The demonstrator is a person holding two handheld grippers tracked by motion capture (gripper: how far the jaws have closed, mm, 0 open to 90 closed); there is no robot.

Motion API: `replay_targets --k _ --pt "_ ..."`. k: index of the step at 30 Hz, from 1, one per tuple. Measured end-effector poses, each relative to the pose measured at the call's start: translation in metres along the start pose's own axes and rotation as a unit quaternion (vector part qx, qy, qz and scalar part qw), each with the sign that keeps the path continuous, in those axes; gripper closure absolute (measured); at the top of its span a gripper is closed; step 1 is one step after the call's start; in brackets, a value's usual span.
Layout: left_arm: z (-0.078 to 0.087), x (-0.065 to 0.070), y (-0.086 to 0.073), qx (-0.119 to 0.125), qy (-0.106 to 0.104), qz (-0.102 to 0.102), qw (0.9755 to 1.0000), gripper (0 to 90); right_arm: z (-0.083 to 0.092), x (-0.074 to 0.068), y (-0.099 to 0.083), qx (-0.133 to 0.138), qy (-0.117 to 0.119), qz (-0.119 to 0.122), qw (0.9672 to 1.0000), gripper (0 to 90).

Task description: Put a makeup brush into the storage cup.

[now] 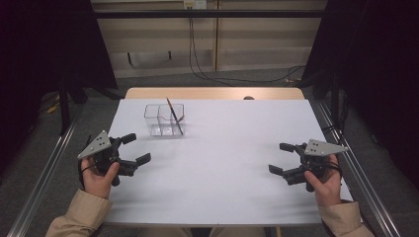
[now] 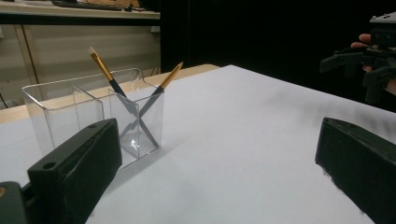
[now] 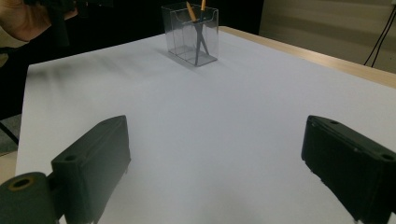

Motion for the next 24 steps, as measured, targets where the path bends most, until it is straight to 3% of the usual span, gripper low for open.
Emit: replay_targets --k 24 --pt "0.011 0.006 -0.007 -0.007 0.004 -0.003 1.0000 0.4 -0.002 -0.001 0.000 -0.001 0.002 0.001 1.0000 7.7"
Point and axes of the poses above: each handheld gripper's, and its own axes: z roughly backward along the jaws, y roughly out of its top, x roughly to its right, the point moved 7 cm from there along -z, roughly forward along the jaws, and after that the axes turned 9 degrees about -y, right-handed, at the moved point
